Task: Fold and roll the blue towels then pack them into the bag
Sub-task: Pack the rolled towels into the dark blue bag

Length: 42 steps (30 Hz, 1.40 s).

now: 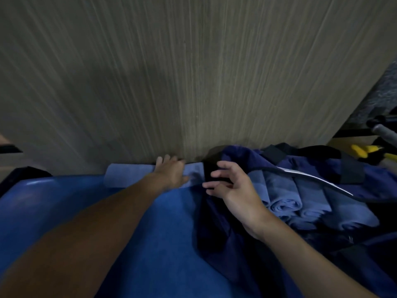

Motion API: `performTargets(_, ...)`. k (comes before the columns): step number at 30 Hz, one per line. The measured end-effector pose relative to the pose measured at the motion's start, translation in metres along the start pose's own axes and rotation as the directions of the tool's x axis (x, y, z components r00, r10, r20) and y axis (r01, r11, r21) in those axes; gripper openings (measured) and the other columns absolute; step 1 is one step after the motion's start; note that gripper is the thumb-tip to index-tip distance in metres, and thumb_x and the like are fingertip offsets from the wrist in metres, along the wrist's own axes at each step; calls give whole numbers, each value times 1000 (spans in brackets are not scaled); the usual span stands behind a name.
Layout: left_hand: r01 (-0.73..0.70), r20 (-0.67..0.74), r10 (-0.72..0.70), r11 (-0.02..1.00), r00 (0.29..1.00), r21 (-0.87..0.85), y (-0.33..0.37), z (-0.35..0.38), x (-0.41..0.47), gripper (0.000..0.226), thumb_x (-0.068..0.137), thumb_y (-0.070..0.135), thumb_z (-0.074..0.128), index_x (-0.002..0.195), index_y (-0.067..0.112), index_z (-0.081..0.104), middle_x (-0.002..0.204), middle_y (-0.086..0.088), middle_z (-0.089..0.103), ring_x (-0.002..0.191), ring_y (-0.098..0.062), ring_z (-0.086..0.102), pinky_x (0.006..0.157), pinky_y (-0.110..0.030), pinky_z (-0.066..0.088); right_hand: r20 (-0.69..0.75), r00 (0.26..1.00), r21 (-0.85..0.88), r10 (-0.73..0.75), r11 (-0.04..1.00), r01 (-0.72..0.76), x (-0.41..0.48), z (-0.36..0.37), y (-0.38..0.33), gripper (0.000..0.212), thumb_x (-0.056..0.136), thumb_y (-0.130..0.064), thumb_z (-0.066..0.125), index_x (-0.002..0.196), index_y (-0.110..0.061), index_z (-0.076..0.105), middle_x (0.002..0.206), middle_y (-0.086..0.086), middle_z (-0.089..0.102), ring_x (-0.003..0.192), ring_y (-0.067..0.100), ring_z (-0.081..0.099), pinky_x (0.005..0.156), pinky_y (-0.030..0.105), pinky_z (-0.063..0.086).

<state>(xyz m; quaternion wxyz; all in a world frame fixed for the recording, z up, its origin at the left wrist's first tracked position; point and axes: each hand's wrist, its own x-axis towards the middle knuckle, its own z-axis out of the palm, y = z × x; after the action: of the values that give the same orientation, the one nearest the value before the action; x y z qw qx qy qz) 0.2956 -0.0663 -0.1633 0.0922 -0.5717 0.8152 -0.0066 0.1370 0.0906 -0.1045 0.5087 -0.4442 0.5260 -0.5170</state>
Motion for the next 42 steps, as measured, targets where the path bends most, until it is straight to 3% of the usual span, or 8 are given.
performTargets(6,6,27,0,971,1000,-238,-5,1,-4,49,80,62,59,106,22,49,113,-2,58,105,-23,54,95,-40,37,32,1000,4,-1,1000,1,-2,-4,2,42,93,11,45,126,-14,46,117,13,52,91,17,68,84,26,56)
performTargets(11,44,-77,-128,743,989,-668,-2,0,-27,48,78,39,76,100,18,39,91,3,56,88,-19,60,66,-30,43,20,1000,0,-2,1000,2,-7,-7,-2,43,93,11,45,126,-15,46,117,12,53,90,18,67,84,28,56)
performTargets(19,-218,-324,-363,303,874,-928,33,-75,-112,45,80,28,78,113,22,47,103,8,61,95,-7,62,77,-24,51,-63,997,-11,-51,999,51,-23,-5,-19,50,88,-16,67,131,-25,44,116,8,61,98,13,62,90,27,52)
performTargets(24,-293,-328,-317,154,890,-944,68,-111,-154,50,81,31,78,115,21,43,109,4,61,95,-6,65,77,-27,54,103,995,337,-5,941,-30,-46,-10,-37,79,86,-24,70,145,-43,21,117,9,68,111,18,65,103,41,47)
performTargets(30,-308,-352,-256,198,900,-931,106,-118,-163,32,88,27,69,105,13,45,93,5,57,80,-4,57,71,-23,50,-30,999,341,-15,940,25,-66,-40,-43,71,88,-15,67,144,-37,28,101,14,61,98,22,67,91,42,55)
performTargets(33,-365,-438,-181,332,881,-870,120,-114,-151,16,91,25,65,95,18,51,88,4,58,78,-8,56,77,-30,48,-164,986,261,-29,963,72,-71,-65,-41,59,91,-13,63,138,-38,37,107,15,65,93,23,66,89,45,55)
performTargets(39,-499,-548,174,686,818,-529,140,-98,-123,21,85,30,53,81,19,70,131,2,53,125,-18,47,106,-38,35,-235,953,-73,-193,981,181,-89,-113,-36,53,98,-3,47,137,-38,39,105,-1,60,72,-9,57,65,7,46)
performTargets(42,-459,-412,308,821,858,-341,149,-94,-114,21,92,25,54,104,21,72,155,6,34,149,-16,15,119,-47,10,-221,950,-184,-220,966,181,-98,-134,-32,48,99,-3,43,135,-35,46,112,-10,57,77,-11,53,70,3,40)
